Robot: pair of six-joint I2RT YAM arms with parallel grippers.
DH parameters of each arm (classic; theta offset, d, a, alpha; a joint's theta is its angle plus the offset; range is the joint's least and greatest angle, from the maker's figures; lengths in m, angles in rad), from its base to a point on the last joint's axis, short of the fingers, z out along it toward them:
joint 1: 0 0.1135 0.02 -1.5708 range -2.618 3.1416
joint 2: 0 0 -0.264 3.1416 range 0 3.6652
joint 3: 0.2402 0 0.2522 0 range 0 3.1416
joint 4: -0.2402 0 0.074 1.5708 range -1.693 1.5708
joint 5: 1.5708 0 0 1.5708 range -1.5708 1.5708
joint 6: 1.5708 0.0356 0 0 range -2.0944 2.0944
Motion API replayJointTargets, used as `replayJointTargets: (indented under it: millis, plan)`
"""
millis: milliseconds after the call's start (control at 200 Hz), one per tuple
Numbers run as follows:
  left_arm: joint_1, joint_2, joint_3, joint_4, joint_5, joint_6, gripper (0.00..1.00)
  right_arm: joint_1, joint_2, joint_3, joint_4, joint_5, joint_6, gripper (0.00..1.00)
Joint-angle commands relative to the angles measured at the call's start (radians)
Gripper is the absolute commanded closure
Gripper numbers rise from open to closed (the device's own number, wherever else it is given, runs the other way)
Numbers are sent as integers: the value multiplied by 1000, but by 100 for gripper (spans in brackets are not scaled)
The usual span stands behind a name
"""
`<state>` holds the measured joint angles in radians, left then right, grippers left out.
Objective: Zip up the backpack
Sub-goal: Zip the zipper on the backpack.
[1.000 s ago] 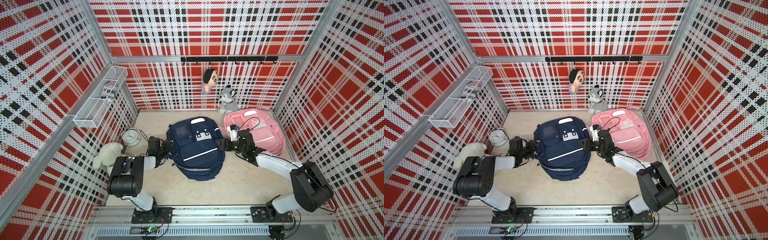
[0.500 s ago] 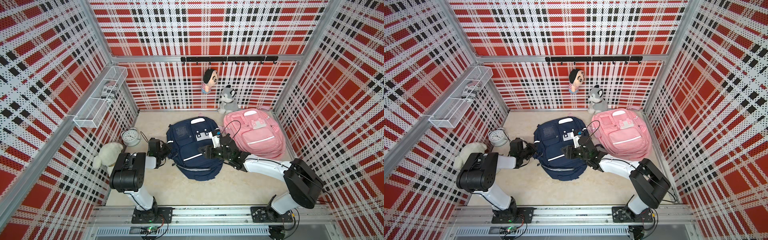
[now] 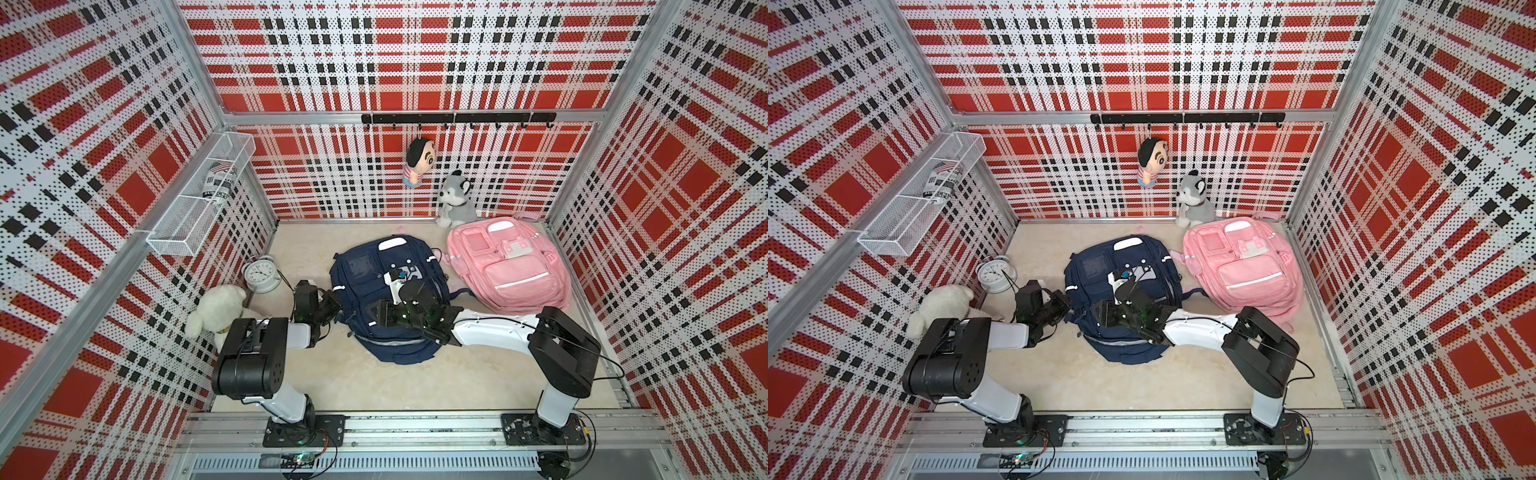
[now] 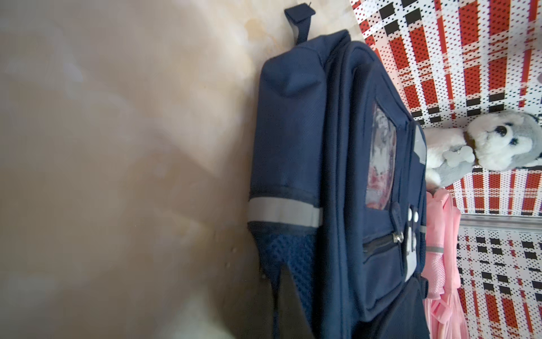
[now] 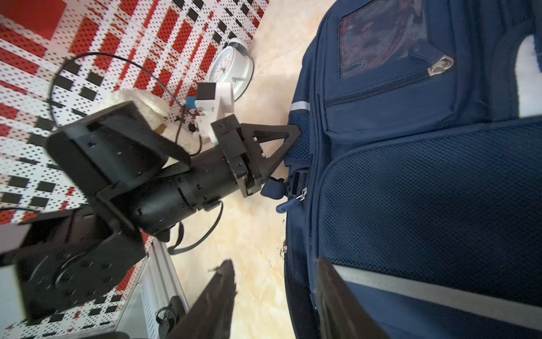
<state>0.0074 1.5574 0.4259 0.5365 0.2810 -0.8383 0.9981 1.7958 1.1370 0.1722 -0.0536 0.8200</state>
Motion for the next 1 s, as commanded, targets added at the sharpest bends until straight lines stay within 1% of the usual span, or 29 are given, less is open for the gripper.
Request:
replayJointTargets:
  millis: [0, 90, 190, 316, 421, 591, 752, 997]
  plan:
    - [-24, -87, -19, 8, -1, 2, 100, 42, 46, 123, -227, 138, -33, 51]
    - [-46, -124, -25, -7, -12, 5, 100, 76, 79, 179, -287, 171, 1, 51]
    - [-73, -133, -21, -15, -30, 9, 100, 106, 125, 209, -277, 126, 47, 51]
    - [-84, -130, -19, -18, -28, 11, 100, 129, 186, 288, -389, 132, 54, 51]
    - [-84, -135, -20, -20, -24, 16, 100, 136, 203, 297, -435, 139, 53, 51]
    - [-83, -138, -20, -26, -20, 19, 100, 138, 208, 302, -497, 209, -6, 51]
    - [-84, -141, -22, -27, -20, 19, 100, 140, 243, 372, -568, 234, -74, 51]
    - [-81, -136, -20, -32, -17, 19, 100, 140, 282, 440, -609, 255, -114, 53]
